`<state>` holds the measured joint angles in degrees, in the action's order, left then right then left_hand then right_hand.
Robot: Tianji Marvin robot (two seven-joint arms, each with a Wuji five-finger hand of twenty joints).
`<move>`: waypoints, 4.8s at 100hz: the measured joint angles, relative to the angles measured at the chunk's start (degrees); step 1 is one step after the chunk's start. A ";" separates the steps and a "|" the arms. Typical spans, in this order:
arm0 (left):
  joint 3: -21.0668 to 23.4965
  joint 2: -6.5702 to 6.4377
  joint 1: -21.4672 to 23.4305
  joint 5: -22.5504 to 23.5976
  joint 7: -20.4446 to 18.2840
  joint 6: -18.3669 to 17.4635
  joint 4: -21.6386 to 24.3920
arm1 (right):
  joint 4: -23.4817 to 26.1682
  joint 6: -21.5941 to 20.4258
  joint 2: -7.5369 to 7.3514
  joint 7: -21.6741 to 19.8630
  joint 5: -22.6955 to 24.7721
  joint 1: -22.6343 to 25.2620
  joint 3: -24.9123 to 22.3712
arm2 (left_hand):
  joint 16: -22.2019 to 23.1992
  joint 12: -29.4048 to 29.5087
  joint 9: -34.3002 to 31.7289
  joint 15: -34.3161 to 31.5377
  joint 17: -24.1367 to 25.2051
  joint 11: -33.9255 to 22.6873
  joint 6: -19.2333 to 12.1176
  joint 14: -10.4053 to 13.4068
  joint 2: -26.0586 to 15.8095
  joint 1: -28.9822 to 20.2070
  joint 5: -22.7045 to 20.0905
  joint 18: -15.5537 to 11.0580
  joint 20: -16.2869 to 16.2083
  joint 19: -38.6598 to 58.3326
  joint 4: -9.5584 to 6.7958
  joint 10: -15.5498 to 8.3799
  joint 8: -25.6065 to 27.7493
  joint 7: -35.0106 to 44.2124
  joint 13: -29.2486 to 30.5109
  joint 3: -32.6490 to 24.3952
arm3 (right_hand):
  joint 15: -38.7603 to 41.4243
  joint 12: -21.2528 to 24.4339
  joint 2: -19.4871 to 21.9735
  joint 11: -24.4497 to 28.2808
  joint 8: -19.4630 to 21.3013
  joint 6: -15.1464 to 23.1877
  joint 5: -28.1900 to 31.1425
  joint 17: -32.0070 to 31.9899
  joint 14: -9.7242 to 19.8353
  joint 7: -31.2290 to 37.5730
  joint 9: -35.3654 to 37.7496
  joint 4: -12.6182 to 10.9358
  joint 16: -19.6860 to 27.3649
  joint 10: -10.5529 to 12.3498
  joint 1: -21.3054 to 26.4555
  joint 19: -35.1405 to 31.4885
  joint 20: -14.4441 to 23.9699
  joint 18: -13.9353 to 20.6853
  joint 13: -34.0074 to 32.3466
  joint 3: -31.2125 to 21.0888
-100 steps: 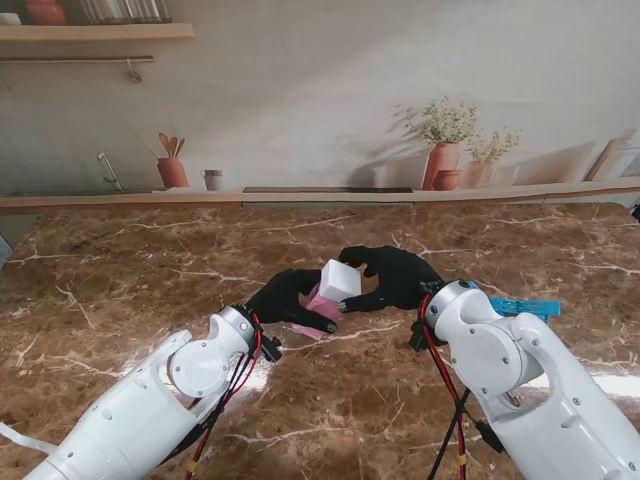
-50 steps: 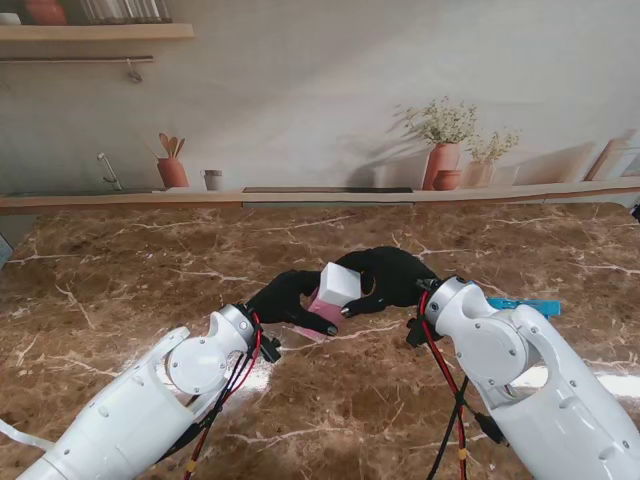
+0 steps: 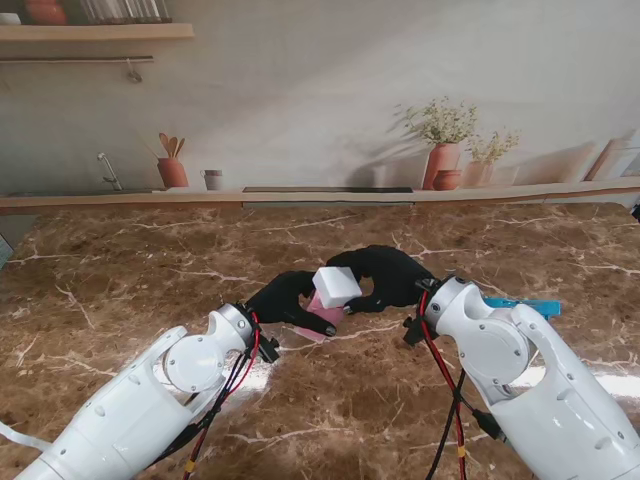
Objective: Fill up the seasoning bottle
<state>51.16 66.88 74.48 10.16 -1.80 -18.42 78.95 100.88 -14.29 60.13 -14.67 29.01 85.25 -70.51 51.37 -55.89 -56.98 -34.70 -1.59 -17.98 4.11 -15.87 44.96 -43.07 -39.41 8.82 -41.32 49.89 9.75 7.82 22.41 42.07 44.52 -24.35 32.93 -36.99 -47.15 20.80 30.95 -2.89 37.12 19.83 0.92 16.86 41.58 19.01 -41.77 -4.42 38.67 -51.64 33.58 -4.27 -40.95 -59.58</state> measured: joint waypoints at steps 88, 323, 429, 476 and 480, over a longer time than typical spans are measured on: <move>-0.01 0.04 0.28 1.87 1.73 -0.75 -0.07 | 9.19 18.64 -0.62 -5.18 10.10 1.59 1.24 | 0.01 -0.06 0.01 0.00 0.00 -0.01 0.06 -0.01 -0.06 0.00 0.00 0.00 0.01 -0.04 0.00 0.00 1.31 -0.68 0.00 0.00 | 4.17 0.92 13.46 5.90 13.02 -2.30 -9.33 8.00 -0.97 6.58 -5.19 -11.82 4.08 4.08 -33.80 -10.10 7.25 -0.10 -5.53 16.66; 0.62 0.14 1.17 3.78 3.42 -0.71 0.72 | 7.53 17.87 -0.14 -4.27 6.79 -2.05 4.55 | 0.02 -0.65 0.00 0.00 0.00 -0.18 3.76 -0.01 -1.84 -0.02 -0.03 0.00 0.01 -0.05 0.65 0.94 2.16 -0.69 0.00 0.00 | 9.37 -4.44 -4.44 -1.14 10.84 1.82 -1.00 15.61 -0.27 8.01 5.41 -2.89 3.60 3.49 -3.61 -23.82 2.97 1.24 -14.37 2.91; 0.62 0.17 1.12 3.00 3.32 -0.34 1.28 | 4.32 9.62 -0.33 -1.69 -0.67 -0.65 1.54 | 0.02 -1.49 0.00 0.00 0.00 -0.21 4.88 -0.01 -2.92 0.01 -0.04 0.00 0.01 -0.06 0.79 0.97 2.72 -0.69 0.00 0.04 | -24.64 18.73 3.00 -12.35 -2.88 7.06 -17.16 -4.26 -7.55 -13.31 -23.25 -9.94 23.34 4.22 -24.74 13.26 2.18 -7.67 17.64 2.41; 0.77 0.17 1.46 3.19 3.39 -0.34 1.39 | 8.63 21.23 0.43 -0.54 9.06 0.42 4.00 | 0.02 -1.48 0.01 0.00 0.00 -0.21 4.88 -0.01 -2.92 0.01 -0.04 0.00 0.01 -0.06 0.79 0.97 2.72 -0.69 0.00 0.04 | 11.28 2.24 17.01 5.55 9.28 1.71 -12.15 19.07 -2.16 0.71 -4.32 -11.83 2.63 3.99 -37.36 -19.59 6.72 -0.67 -12.31 15.91; 0.77 0.16 1.47 3.20 3.33 -0.34 1.42 | 8.48 21.10 0.43 -0.63 9.09 0.12 4.33 | 0.02 -1.48 0.01 0.00 0.00 -0.21 4.88 -0.01 -2.92 0.01 -0.04 0.00 0.01 -0.06 0.79 0.97 2.72 -0.69 0.00 0.04 | 12.85 0.36 16.28 8.09 9.94 0.92 -10.82 21.21 -1.57 1.71 -2.54 -11.83 2.23 4.24 -37.16 -21.29 6.72 -0.28 -14.39 15.91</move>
<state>51.93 67.04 75.95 13.36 1.53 -18.76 80.37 109.36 6.81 60.56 -15.30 38.11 85.36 -66.19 51.39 -57.37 -56.98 -34.70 -1.59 -18.19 8.98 -15.88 42.04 -43.06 -39.44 8.82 -41.31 49.83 10.54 8.79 25.13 41.39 44.52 -24.31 45.78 -36.63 -30.88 28.89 40.88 -1.97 26.30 41.04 -0.64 18.57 39.05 7.18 -39.54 -0.17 1.51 -72.93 40.29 -4.55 -55.34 -43.67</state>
